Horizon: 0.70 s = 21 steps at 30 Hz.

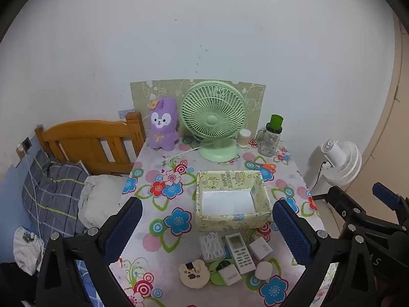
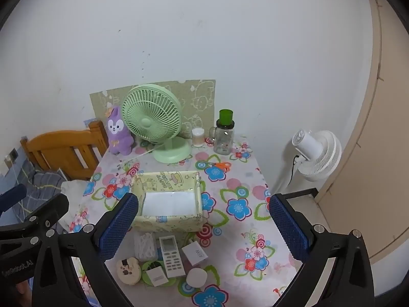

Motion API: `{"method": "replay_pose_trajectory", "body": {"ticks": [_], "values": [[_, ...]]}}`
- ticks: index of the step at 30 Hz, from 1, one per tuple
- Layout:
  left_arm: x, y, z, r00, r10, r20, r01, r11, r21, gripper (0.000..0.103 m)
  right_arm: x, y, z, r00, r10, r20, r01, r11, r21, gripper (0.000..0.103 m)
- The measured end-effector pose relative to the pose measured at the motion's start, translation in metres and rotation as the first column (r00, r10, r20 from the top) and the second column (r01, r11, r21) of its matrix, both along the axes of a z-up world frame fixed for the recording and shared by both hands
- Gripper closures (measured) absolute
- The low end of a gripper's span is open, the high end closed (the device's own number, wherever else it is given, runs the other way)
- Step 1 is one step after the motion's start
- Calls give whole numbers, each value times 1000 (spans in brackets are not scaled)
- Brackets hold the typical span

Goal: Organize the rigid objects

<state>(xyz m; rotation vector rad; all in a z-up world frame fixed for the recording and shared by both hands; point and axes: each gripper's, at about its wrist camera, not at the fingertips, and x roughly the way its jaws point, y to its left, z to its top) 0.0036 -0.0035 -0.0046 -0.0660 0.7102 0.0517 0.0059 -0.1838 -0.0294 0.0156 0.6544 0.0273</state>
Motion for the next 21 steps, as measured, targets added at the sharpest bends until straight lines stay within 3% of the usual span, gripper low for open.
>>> {"method": "replay_pose_trajectory", "body": {"ticks": [21], "values": [[3,5,-9,1000,-5,-21,5,1000,-2,0,0,1,-1,1000,-15,-5,15,1000,-9,0]]}}
